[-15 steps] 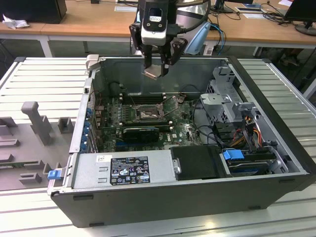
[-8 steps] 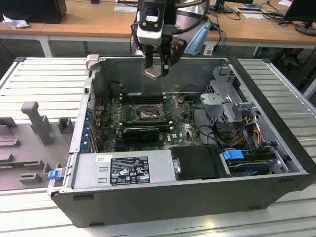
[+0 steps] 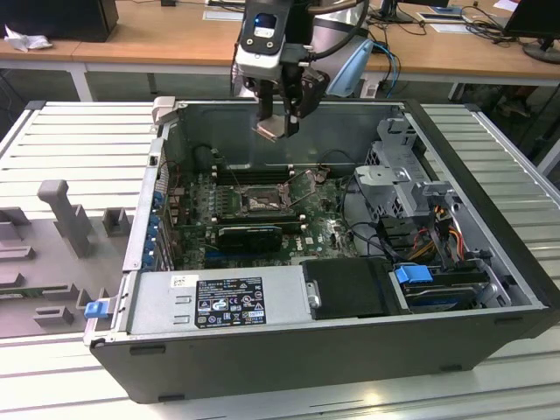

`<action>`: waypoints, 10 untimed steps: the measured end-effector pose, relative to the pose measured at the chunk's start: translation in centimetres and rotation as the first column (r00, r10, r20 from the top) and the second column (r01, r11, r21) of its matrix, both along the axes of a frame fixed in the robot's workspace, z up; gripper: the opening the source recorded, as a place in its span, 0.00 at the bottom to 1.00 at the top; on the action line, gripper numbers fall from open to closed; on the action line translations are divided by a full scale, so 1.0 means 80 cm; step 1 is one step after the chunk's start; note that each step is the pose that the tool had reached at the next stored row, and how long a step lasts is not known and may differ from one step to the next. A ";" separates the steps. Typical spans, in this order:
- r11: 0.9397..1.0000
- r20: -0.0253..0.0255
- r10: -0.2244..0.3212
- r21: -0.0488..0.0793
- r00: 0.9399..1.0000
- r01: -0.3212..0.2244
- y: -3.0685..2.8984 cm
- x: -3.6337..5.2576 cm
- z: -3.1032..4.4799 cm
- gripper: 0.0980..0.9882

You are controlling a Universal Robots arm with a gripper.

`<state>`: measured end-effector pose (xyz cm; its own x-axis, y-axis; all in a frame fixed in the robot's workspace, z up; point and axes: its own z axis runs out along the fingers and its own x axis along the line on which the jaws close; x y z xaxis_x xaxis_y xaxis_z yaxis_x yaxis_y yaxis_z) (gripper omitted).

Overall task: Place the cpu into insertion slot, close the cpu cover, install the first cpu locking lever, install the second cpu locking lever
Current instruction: 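Place the cpu into insertion slot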

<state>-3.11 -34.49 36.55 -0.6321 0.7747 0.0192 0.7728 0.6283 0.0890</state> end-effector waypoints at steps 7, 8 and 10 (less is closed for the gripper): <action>0.998 0.000 -0.061 0.000 0.998 0.061 0.0000 0.000 -0.0002 0.48; 0.997 0.000 -0.071 0.000 0.997 0.071 0.0000 0.000 -0.0003 0.48; 0.996 0.000 -0.085 0.000 0.996 0.085 0.0000 0.000 -0.0004 0.48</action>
<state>-3.11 -34.49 36.52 -0.5642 0.8254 0.0192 0.8233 0.5606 0.0891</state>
